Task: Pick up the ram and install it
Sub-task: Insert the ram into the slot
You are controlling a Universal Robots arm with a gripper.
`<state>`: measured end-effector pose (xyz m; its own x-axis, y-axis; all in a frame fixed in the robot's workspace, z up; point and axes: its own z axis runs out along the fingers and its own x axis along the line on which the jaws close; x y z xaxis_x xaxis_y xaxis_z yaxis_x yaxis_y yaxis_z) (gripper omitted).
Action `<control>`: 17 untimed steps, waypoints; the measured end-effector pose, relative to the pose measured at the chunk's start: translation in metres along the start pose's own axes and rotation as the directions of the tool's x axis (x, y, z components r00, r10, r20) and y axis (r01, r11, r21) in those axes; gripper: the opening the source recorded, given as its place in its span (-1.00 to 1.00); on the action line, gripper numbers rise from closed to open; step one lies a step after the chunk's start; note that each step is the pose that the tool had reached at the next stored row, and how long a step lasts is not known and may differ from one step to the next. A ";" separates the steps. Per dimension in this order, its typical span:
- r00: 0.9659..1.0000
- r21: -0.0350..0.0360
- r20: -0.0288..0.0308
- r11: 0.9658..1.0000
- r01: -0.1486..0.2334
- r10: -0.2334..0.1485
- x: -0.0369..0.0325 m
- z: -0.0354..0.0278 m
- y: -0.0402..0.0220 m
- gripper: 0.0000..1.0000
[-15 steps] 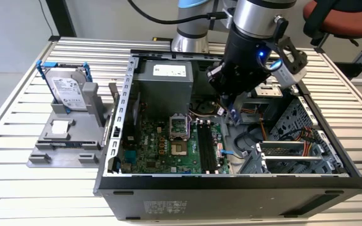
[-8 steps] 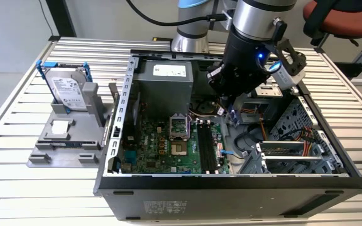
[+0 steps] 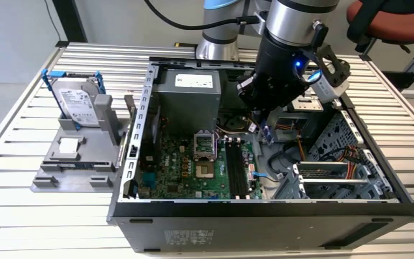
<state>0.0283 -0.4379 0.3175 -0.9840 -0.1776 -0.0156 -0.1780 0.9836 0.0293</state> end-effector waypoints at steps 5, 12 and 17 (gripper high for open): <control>1.000 0.000 0.000 1.000 -0.001 0.001 0.0000 0.0027 -0.0001 -1.00; 0.996 0.003 0.002 0.996 -0.085 0.085 0.0002 0.0142 -0.0004 -1.00; 0.987 0.005 0.005 0.987 -0.163 0.163 0.0003 0.0218 -0.0006 -1.00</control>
<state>0.0283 -0.4378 0.2956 -0.9998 -0.0150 -0.0153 -0.0154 0.9995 0.0261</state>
